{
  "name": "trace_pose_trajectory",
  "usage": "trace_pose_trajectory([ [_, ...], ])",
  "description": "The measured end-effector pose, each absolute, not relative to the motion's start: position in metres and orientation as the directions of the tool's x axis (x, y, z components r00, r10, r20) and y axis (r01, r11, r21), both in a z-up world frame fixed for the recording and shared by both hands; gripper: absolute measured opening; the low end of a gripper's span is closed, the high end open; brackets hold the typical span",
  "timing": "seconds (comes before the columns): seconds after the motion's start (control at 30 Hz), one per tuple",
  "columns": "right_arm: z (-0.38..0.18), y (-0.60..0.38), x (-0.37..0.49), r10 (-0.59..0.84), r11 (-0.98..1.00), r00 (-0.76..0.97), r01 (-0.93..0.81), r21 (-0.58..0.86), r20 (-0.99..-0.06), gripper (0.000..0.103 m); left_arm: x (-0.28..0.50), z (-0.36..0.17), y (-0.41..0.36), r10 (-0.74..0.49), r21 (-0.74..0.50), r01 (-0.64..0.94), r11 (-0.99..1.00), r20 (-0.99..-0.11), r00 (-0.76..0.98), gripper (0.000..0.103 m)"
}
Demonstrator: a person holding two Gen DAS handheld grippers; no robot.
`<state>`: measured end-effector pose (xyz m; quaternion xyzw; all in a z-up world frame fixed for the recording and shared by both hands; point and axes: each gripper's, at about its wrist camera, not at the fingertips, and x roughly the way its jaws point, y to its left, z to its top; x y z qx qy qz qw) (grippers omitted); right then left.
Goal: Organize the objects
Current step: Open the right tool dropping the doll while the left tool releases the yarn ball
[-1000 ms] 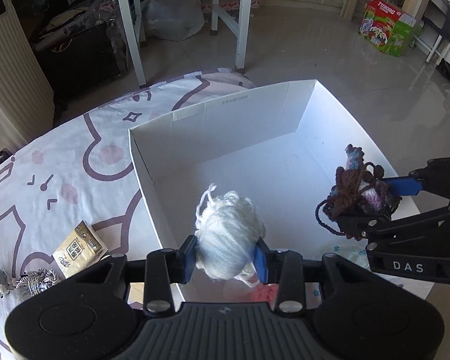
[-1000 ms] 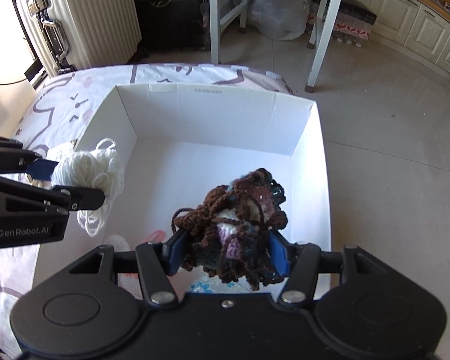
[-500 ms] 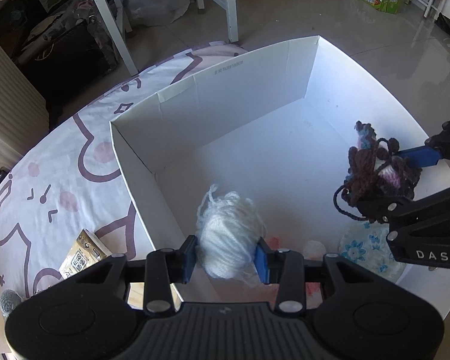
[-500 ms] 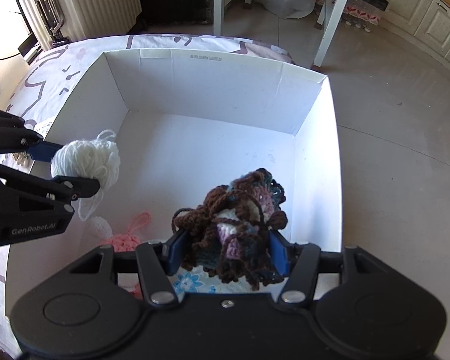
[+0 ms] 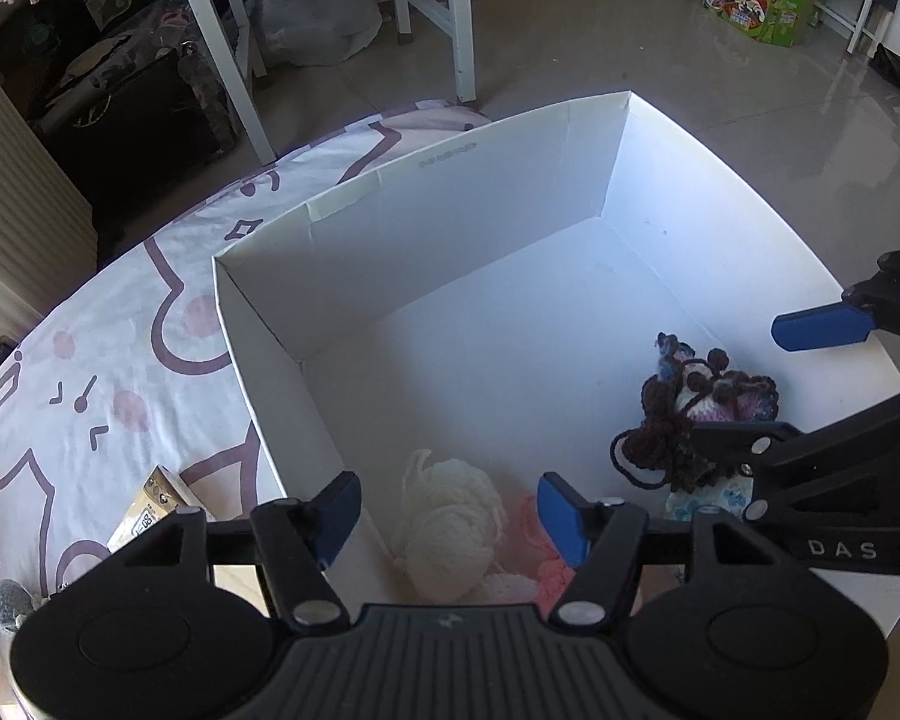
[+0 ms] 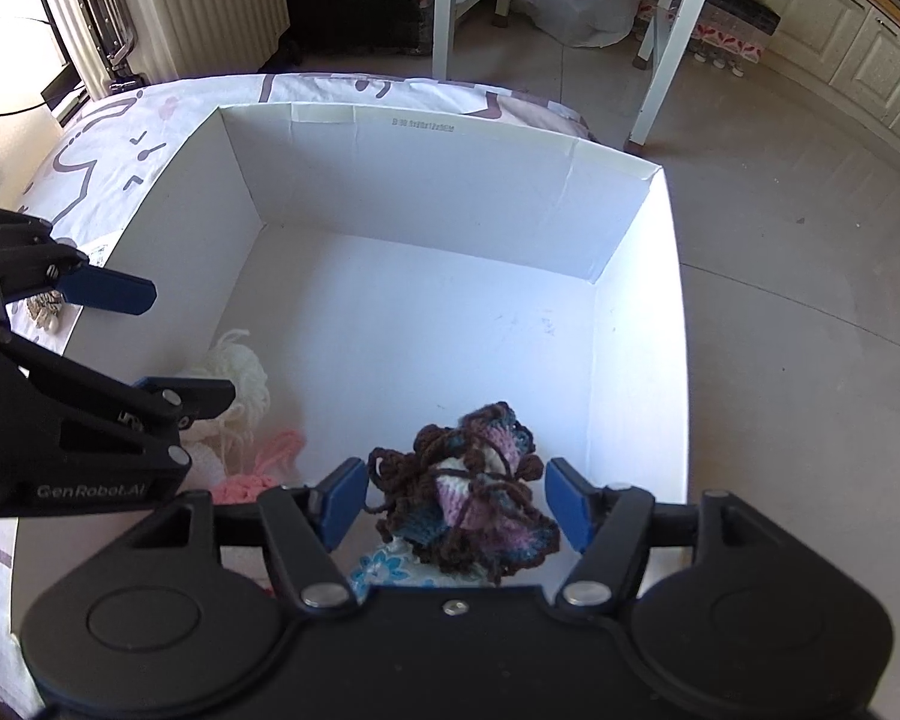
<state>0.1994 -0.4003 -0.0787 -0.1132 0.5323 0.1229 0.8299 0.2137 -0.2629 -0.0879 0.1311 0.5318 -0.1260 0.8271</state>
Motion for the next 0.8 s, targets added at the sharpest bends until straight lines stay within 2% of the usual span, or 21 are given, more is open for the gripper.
trace_pose_trajectory([
  [0.63, -0.060, -0.407, 0.190, 0.090, 0.957, 0.443, -0.286, -0.046, -0.892, 0.067, 0.200, -0.070, -0.261, -0.094, 0.053, 0.341, 0.939, -0.911, 0.400, 0.066],
  [0.8, -0.054, -0.411, 0.182, 0.088, 0.967, 0.444, -0.254, -0.032, -0.892, 0.071, 0.190, -0.065, -0.258, -0.111, 0.027, 0.342, 0.939, -0.919, 0.379, 0.066],
])
